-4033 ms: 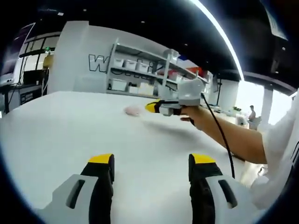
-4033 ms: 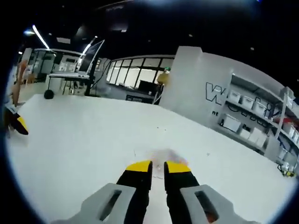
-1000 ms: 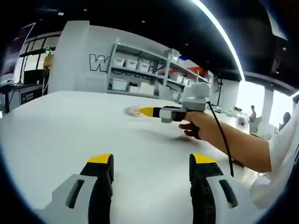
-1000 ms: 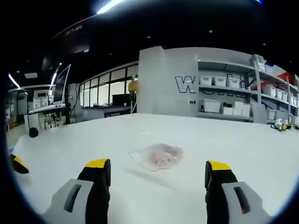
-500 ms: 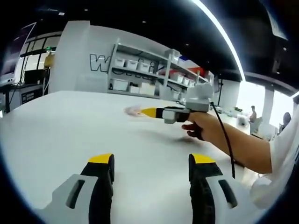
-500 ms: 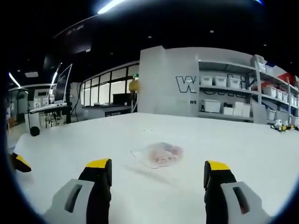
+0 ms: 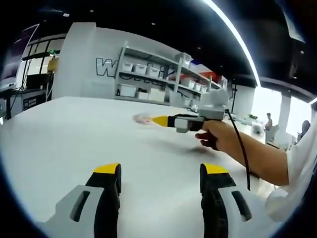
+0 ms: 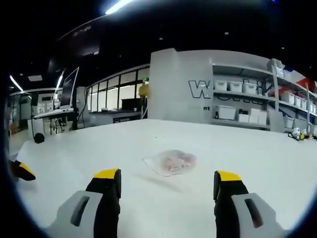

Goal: Open the resealable bag by pulling the two sides of the seal apart until the entire bag opening is separated and visibly accessible.

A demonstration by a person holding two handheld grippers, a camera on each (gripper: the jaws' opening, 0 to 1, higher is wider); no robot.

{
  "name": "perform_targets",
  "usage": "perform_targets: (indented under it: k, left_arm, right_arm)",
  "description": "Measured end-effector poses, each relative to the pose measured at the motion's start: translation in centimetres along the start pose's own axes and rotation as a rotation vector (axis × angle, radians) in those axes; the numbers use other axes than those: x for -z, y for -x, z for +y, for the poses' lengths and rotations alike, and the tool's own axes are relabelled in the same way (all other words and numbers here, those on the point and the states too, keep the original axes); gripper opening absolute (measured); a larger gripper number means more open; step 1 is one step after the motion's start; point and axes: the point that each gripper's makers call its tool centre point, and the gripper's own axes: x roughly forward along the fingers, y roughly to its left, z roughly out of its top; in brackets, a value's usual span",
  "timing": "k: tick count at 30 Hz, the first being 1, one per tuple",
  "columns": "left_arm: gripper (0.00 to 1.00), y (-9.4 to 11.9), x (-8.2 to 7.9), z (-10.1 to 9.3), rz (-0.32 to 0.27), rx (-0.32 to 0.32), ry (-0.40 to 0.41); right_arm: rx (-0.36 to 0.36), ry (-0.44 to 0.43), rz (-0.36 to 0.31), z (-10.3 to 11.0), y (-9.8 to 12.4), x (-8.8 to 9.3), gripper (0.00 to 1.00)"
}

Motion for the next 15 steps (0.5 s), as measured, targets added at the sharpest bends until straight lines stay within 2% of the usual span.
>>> perform_targets:
  k: [15]
  left_arm:
    - [0.64, -0.06, -0.08, 0.04, -0.003, 0.002, 0.001]
  right_arm:
    - [0.000, 0.001, -0.004, 0.03, 0.91, -0.34, 0.77]
